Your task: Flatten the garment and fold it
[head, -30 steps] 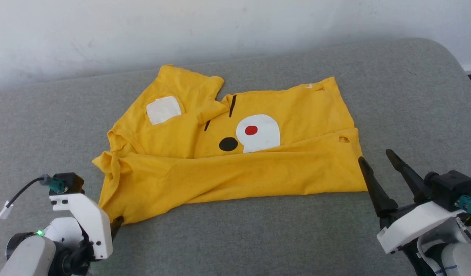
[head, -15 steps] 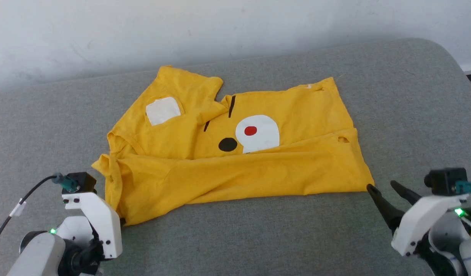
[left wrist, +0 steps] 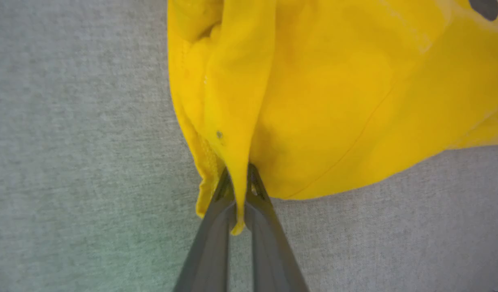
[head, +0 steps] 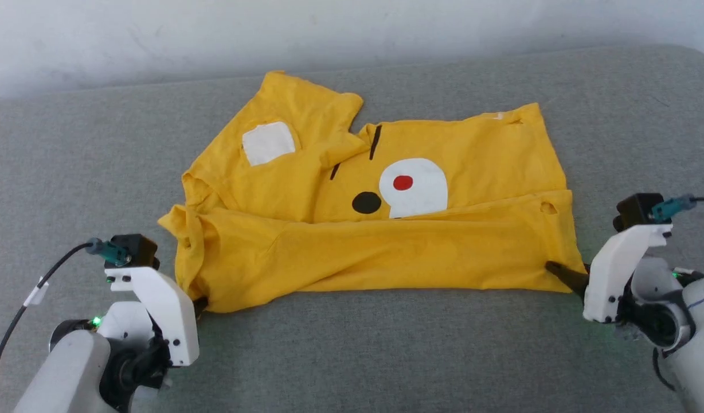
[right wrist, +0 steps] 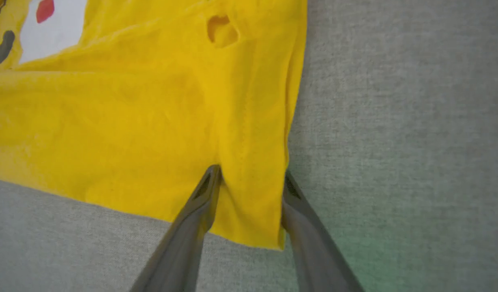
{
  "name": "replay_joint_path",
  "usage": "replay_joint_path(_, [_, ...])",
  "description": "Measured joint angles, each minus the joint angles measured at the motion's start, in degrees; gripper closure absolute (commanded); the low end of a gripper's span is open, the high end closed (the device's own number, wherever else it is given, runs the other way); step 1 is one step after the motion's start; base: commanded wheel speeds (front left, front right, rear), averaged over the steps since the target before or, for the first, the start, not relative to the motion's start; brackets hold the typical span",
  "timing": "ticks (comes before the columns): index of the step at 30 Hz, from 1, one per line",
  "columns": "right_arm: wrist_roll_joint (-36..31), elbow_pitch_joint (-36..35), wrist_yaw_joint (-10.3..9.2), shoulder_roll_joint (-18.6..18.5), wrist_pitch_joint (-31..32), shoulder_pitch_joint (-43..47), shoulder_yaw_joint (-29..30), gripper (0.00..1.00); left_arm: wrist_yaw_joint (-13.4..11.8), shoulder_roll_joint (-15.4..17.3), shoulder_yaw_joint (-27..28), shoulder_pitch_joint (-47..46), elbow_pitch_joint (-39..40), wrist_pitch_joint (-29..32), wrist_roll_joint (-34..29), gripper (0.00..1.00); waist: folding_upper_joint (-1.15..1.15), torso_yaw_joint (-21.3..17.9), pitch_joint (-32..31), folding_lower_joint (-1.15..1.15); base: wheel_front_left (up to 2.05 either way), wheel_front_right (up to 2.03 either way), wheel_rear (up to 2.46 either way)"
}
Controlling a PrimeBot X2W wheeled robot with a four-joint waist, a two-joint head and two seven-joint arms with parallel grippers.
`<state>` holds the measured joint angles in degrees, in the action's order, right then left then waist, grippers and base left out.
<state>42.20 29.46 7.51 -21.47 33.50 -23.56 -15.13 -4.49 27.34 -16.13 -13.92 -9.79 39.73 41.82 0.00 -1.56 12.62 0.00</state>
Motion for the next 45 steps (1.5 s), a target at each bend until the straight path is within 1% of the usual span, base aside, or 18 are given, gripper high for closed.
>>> replay_joint_path(3, [2.83, 0.6, 0.01, -0.73, 3.26, -1.21, -1.04, 1.0, 0.43, -0.29, -0.21, -0.19, -0.03, -0.66, 0.0, 1.0, 0.0, 0.68, 0.23, 0.0, 0.0, 0.0, 0.0])
replay_joint_path(5, [3.3, 0.48, 0.01, -1.23, 3.35, -1.47, -1.89, 1.0, 0.43, -0.47, -0.25, -0.19, 0.02, -0.99, 0.01, 1.0, 0.0, 0.8, 0.05, 0.01, 0.0, 0.0, 0.0])
replay_joint_path(8, [3.34, -0.36, 0.01, -2.04, 2.21, -1.54, -3.35, 1.0, 0.43, -0.44, -0.22, -0.12, 0.27, -1.33, 0.03, 1.0, 0.0, 0.72, -0.75, 0.01, 0.0, 0.0, 0.0])
replay_joint_path(11, [2.57, -2.37, 0.01, -2.69, -0.69, -1.26, -5.35, 1.0, 0.27, -0.1, 0.21, 0.63, 1.93, -1.43, 0.05, 1.0, 0.0, 0.6, -1.99, 0.02, 0.0, 0.0, 0.0])
replay_joint_path(14, [1.8, -5.65, 0.01, -4.1, -3.41, -0.82, -6.36, 1.0, -1.3, 0.99, 1.05, 2.53, 5.23, -1.33, 0.03, 1.0, 0.0, 0.61, -3.48, 0.01, 0.0, 0.0, 0.0])
replay_joint_path(18, [1.02, -10.74, 0.01, -6.53, -5.17, 0.63, -7.1, 1.0, -3.27, 2.82, 2.6, 5.69, 10.79, -0.82, 0.03, 1.0, 0.0, 0.95, -5.41, 0.01, 0.0, 0.0, 0.0])
replay_joint_path(23, [0.68, -17.18, 0.02, -8.37, -5.81, 5.91, -6.78, 1.0, -6.13, 5.44, 4.69, 11.96, 17.36, -0.33, -0.04, 1.0, 0.0, 1.58, -7.81, 0.0, 0.0, 0.0, 0.0])
replay_joint_path(26, [0.62, -20.25, 0.02, -9.02, -4.36, 9.89, -5.47, 1.0, -7.99, 6.68, 6.39, 16.11, 20.6, -0.05, -0.02, 1.0, 0.0, 1.99, -9.02, -0.01, 0.0, 0.0, 0.0])
replay_joint_path(30, [0.02, -22.28, 0.02, -8.78, -1.98, 15.05, -3.01, 1.0, -9.77, 6.97, 7.86, 21.41, 22.86, 0.16, 0.97, 1.0, 0.0, 2.39, -9.93, -0.01, 0.0, 0.0, 0.0])
replay_joint_path(33, [-0.54, -22.19, 0.02, -8.21, -0.87, 17.68, -1.51, 1.0, -10.22, 6.78, 8.2, 23.85, 22.97, 0.16, 1.86, 1.0, 0.0, 2.45, -10.17, -0.01, 0.0, 0.0, 0.0])
replay_joint_path(35, [-1.69, -21.45, 0.02, -6.42, -0.18, 21.33, 0.09, 1.0, -10.17, 5.22, 7.98, 25.57, 21.24, -0.98, 2.7, 1.0, 0.0, 2.62, -10.14, -0.01, 0.0, 0.0, 0.0])
replay_joint_path(36, [-2.4, -21.01, 0.02, -5.63, -0.07, 22.28, 0.34, 0.73, -10.1, 4.52, 7.78, 25.55, 20.02, -1.62, 2.76, 0.82, 0.0, 2.66, -10.07, -0.01, 0.0, 0.0, 0.0])
replay_joint_path(37, [-3.34, -20.91, 0.02, -5.04, 0.19, 23.16, 0.25, 0.0, -10.04, 3.74, 7.67, 25.51, 18.98, -2.2, 3.14, 0.47, 0.0, 2.66, -9.98, -0.01, 0.0, 0.0, 0.0])
replay_joint_path(38, [-3.69, -20.93, 0.02, -4.31, 0.09, 23.85, 0.4, 0.0, -9.82, 2.99, 7.67, 25.38, 17.89, -2.67, 3.6, 0.0, 0.0, 2.64, -9.91, -0.01, 0.0, 0.0, 0.0])
replay_joint_path(41, [-5.08, -22.13, 0.02, -2.34, -1.77, 24.38, 0.68, 0.0, -9.66, 2.26, 7.72, 24.77, 15.57, -4.05, 3.58, 0.0, 0.0, 2.22, -9.9, 0.0, 0.0, 0.0, 0.0])
replay_joint_path(43, [-6.73, -23.97, 0.02, -1.96, -4.2, 24.52, 1.19, 0.0, -9.55, 2.2, 8.03, 23.61, 15.15, -5.21, 3.53, 0.0, 0.0, 1.83, -9.95, 0.0, 0.0, 0.0, 0.0])
replay_joint_path(45, [-9.14, -26.27, 0.02, -1.8, -7.23, 24.76, 2.65, 0.0, -8.75, 2.24, 8.44, 21.79, 15.19, -6.56, 3.37, 0.0, 0.0, 1.49, -9.95, 0.0, 0.0, 0.0, 0.0])
